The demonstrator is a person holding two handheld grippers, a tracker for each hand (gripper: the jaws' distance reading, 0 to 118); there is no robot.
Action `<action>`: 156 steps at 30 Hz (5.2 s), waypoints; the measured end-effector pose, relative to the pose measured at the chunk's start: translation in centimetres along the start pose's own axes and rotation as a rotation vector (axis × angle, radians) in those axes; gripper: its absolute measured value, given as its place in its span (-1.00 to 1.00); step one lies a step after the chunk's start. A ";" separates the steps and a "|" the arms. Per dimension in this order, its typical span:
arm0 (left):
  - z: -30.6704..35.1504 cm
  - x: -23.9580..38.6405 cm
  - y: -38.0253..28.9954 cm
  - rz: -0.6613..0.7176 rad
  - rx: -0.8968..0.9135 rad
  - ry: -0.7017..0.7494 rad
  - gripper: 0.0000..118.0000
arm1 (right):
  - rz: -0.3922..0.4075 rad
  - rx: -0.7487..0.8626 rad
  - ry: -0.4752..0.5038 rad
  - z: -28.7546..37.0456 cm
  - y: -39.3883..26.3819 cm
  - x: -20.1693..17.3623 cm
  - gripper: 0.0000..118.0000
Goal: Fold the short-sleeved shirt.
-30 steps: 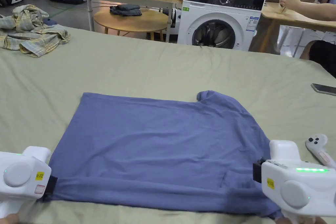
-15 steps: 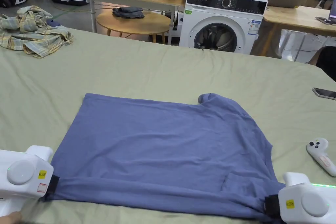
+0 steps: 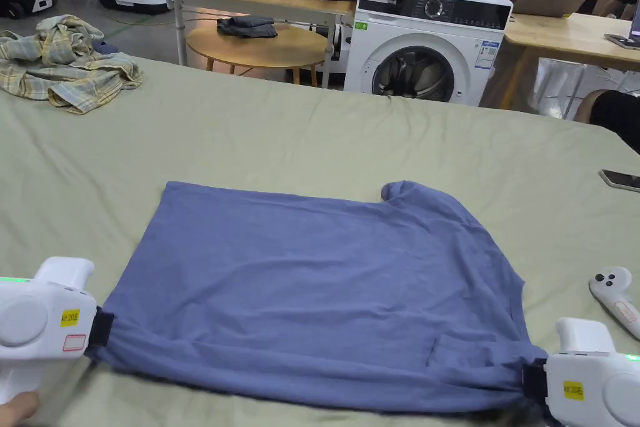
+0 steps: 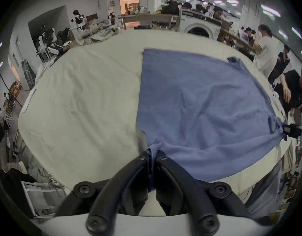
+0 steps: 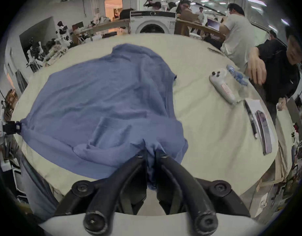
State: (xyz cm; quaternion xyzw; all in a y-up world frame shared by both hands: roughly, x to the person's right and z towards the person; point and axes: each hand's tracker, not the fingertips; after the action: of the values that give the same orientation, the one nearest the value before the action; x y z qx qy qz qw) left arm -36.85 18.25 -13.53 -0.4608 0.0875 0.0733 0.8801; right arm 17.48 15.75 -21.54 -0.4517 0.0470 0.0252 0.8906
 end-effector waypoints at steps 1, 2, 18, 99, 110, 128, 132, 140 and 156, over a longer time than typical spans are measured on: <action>0.5 0.1 0.5 -0.009 0.035 -0.015 -1.00 | -0.005 0.027 0.007 0.4 0.6 0.0 -0.92; 0.9 0.1 1.2 -0.005 0.056 -0.023 -1.00 | 0.000 0.046 0.008 0.6 1.3 -0.1 -0.92; -5.3 -2.0 12.5 0.086 0.085 -0.049 -1.00 | -0.033 0.145 0.014 -6.0 14.8 -0.7 -0.93; -5.6 -1.2 8.2 -0.046 -0.093 -0.042 -1.00 | 0.055 0.101 -0.043 -6.5 8.3 -1.4 -0.03; -7.3 -0.5 6.8 -0.063 -0.092 -0.018 -1.00 | 0.006 -0.047 0.068 -11.4 5.2 -0.2 -0.91; 0.7 -3.3 4.3 -0.030 -0.008 -0.078 -1.00 | 0.078 -0.001 0.010 0.6 2.8 -0.3 -0.93; -0.2 -3.7 1.8 -0.038 -0.063 -0.061 -1.00 | 0.087 -0.054 0.007 0.2 0.1 -0.6 -0.93; -5.5 -2.9 -0.5 -0.020 -0.134 -0.026 -1.00 | 0.083 -0.119 -0.015 -5.6 -2.3 -0.9 -0.92; 1.8 1.4 3.1 -0.035 0.231 -0.038 -0.27 | 0.041 0.297 -0.057 0.1 3.4 -6.2 -0.03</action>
State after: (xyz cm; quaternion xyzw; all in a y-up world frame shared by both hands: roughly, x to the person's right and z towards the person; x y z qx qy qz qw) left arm -35.95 21.54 -15.34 -0.3561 0.0705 0.0562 0.9301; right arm 11.00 17.85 -23.58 -0.3130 0.0339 0.0490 0.9479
